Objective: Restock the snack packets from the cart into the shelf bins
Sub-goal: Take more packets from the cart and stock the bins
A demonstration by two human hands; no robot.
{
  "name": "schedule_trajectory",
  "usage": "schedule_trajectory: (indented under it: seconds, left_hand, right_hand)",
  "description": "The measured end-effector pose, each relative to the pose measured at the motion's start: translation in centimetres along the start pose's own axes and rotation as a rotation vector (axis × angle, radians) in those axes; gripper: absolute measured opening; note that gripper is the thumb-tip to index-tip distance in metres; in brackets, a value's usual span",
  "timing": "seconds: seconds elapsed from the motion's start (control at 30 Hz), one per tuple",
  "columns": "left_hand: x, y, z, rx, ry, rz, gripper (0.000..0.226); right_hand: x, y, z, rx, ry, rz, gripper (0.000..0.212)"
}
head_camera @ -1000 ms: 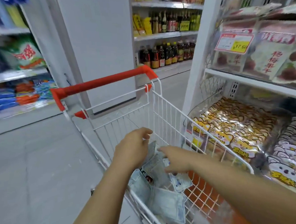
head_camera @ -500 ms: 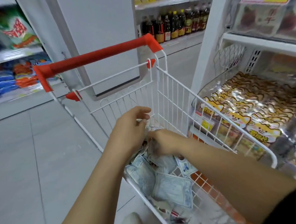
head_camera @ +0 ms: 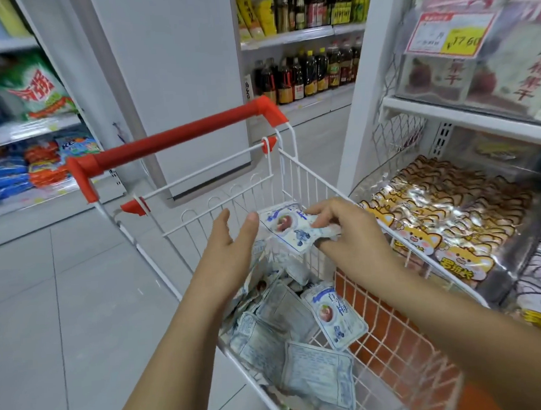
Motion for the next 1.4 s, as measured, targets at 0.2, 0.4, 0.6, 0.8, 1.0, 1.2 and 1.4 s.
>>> schedule_trajectory:
  seconds: [0.2, 0.4, 0.6, 0.8, 1.0, 1.2, 1.4]
  left_hand:
    - [-0.7, 0.2, 1.0, -0.068, -0.03, -0.359, 0.086]
    - [0.0, -3.1, 1.2, 0.227, 0.142, -0.373, 0.076]
    - [0.1, -3.1, 0.6, 0.247, 0.171, -0.346, 0.057]
    - [0.3, -3.2, 0.5, 0.257, 0.188, -0.303, 0.06]
    - [0.5, -3.2, 0.4, 0.263, 0.182, -0.294, 0.053]
    - [0.6, -3.6, 0.1, 0.259, 0.159, -0.282, 0.026]
    - [-0.7, -1.8, 0.6, 0.16, -0.001, -0.406, 0.021]
  right_hand:
    - [-5.0, 3.6, -3.1, -0.192, -0.327, -0.106, 0.044]
    - [4.0, 7.9, -1.4, -0.605, 0.131, -0.318, 0.047]
    - [11.3, 16.2, -3.8, -0.975, 0.225, -0.567, 0.094]
    - [12.8, 18.3, -3.8, -0.886, 0.154, -0.65, 0.106]
    - [10.6, 16.5, -4.1, -1.005, 0.171, -0.626, 0.072]
    - [3.5, 3.5, -1.3, -0.459, 0.172, -0.079, 0.023]
    - [-1.8, -6.4, -5.0, -0.035, -0.25, -0.144, 0.045]
Point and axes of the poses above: each hand's wrist, its own z-axis towards the middle knuckle, its own y-axis out of the palm, x = y × z, the point moved 10 cm from there along z, towards the middle knuckle, and after that the axes turned 1 degree about -z, right-handed, at the moved point
